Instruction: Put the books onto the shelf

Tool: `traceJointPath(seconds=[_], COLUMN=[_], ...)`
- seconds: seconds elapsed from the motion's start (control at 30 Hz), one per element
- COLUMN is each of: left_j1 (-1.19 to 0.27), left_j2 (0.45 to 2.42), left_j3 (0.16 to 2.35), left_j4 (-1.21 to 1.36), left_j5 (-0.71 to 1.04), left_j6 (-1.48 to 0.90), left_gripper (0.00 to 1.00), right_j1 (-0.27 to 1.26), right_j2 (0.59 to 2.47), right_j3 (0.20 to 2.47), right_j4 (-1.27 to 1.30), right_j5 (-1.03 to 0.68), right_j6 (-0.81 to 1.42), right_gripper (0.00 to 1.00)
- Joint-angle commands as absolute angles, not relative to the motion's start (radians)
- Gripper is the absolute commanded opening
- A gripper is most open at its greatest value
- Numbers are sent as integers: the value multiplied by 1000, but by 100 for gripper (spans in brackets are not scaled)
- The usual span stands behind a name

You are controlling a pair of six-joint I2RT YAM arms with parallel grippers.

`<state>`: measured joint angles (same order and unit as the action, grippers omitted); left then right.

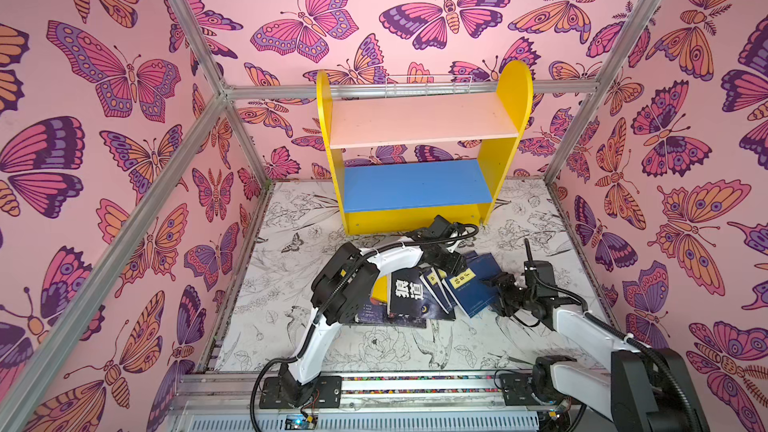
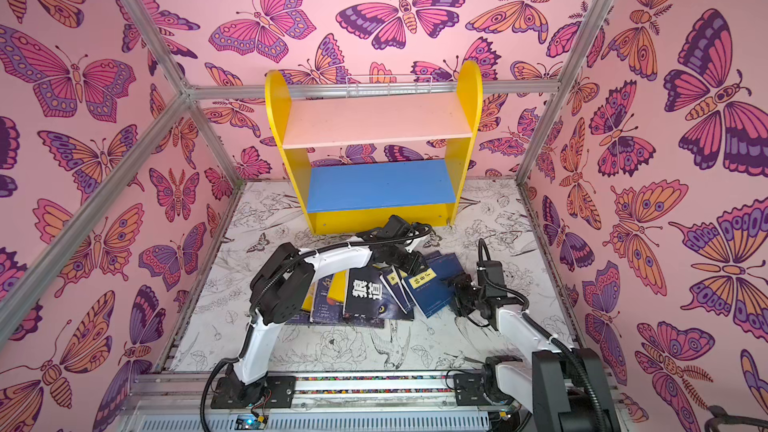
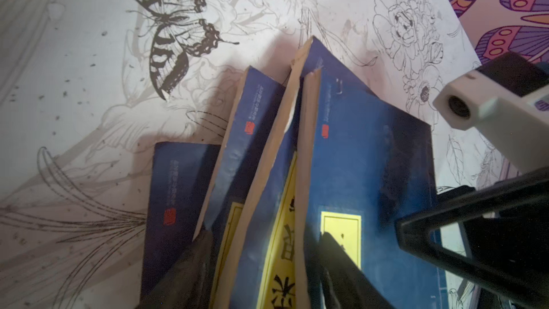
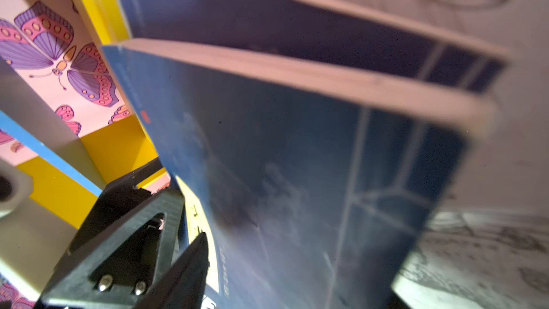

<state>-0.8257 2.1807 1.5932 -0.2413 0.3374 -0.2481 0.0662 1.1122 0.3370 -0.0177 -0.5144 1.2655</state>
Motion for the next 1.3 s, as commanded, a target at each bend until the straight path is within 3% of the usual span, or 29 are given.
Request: traceJointPath(seconds=[0.0,0.23,0.43,0.6,0.73,0.9,1.07,1.27], left_j1=[-828,-828,-829,-830,-830,-830,-830,-835], left_j2=[2194,2205,2208,2206,2200,2193,2189,2186], left_j3=[1545,1557,1563,1569,1566,1555,1547,1545], left_j4=[-347,-347,-348,-347,-344,-339,-338,-336], left_j5=[261,247,257,272,268,261,267,268], left_j6=[-263,-273,-275,-285,-291,-295,-293,-287], left_gripper=[57,55,54,54,54,54,54,54], right_j1=[69,69,69,70,70,72,69,69], right_j2=[1041,927,944,965,959,946,1012,1052], right_j3=[384,441,493,487,493,537,518,515], right_j4=[-48,-196,-241,-219,-248,-435,-376,-348], right_j5=[-518,-468,-508,-525,-512,-379,-413,-448], right_j6=[1204,1140,1103,1105,1100,1027,1036,1038], right_gripper=[57,36,20,0,0,0,15,24])
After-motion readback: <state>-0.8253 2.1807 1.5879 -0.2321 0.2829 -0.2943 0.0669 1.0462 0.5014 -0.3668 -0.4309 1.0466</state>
